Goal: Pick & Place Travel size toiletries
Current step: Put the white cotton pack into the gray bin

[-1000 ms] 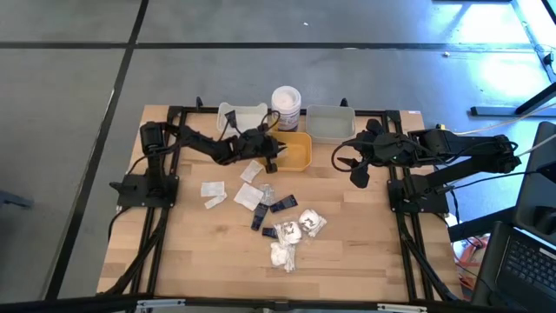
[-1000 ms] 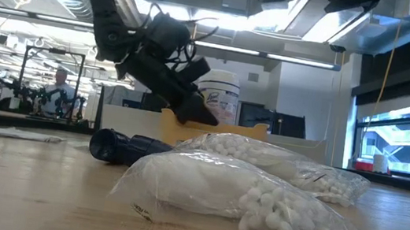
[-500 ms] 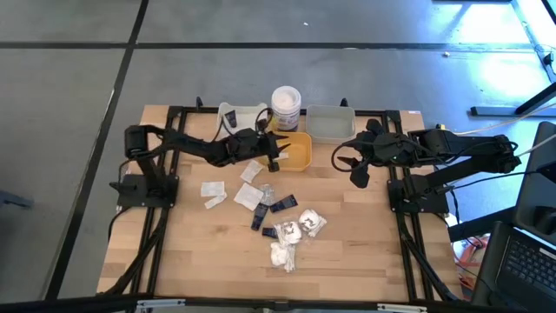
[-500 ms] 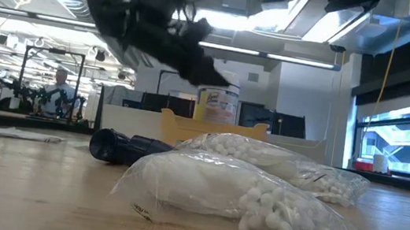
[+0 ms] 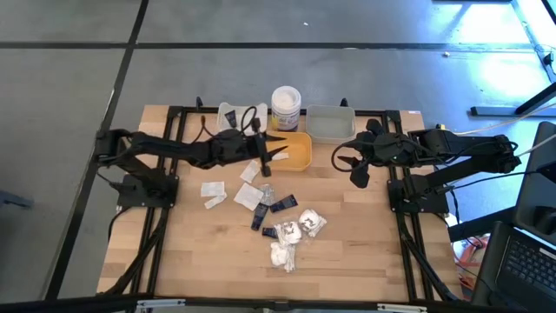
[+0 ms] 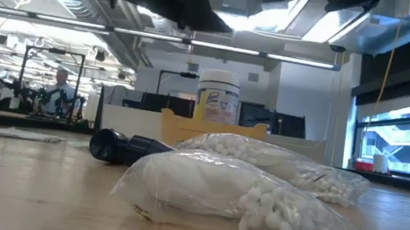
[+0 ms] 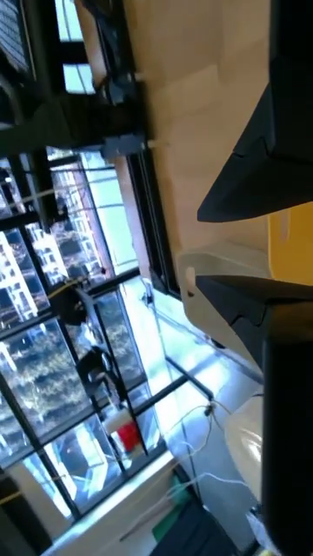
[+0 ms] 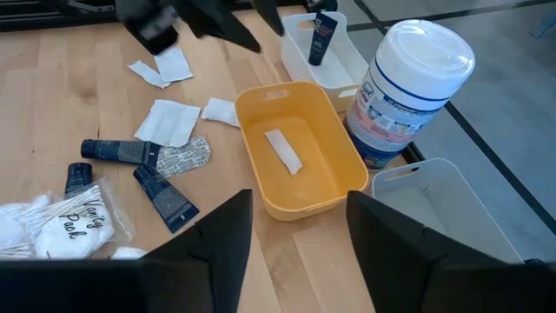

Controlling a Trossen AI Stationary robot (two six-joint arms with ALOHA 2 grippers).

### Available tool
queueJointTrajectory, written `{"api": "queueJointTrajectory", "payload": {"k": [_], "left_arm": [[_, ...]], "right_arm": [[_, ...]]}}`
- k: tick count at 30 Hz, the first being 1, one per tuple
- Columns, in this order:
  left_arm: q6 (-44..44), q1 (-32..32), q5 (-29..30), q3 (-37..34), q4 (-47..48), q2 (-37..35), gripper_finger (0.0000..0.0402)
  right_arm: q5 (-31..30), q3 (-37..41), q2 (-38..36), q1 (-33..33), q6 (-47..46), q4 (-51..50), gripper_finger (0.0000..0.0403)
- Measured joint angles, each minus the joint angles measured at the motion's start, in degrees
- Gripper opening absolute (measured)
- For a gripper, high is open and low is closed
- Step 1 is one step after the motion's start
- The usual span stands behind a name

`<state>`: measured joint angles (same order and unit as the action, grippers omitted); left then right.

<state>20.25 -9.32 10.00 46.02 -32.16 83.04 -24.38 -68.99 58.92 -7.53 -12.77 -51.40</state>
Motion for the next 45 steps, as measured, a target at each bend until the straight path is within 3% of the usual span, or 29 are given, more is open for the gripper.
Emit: {"api": "queueJointTrajectory", "payload": {"k": [13,17,23,32,39,45], "left_arm": [[-6.3,5.9,0.0,0.0,9.1,-7.8,0.0102],[-8.7,7.8,0.0,0.0,15.1,-10.4,0.0098],[-13.9,10.3,0.0,0.0,25.1,-15.9,0.0097],[-21.8,14.6,-0.9,0.0,41.5,-26.0,0.0097],[-24.0,21.2,4.3,-0.1,46.7,-31.1,0.0097],[-25.4,26.7,9.3,-5.4,45.7,-36.4,0.0097]], "right_arm": [[0.0,0.0,0.0,0.0,0.0,0.0,0.0173],[0.0,0.0,0.0,0.0,1.3,0.0,0.0169],[0.0,0.0,0.0,0.0,11.4,0.0,0.0163],[0.0,0.0,0.0,0.0,11.8,0.0,0.0154],[0.0,0.0,0.0,0.0,11.8,0.4,0.0156],[0.0,0.0,0.5,0.0,8.2,8.2,0.0168]]}}
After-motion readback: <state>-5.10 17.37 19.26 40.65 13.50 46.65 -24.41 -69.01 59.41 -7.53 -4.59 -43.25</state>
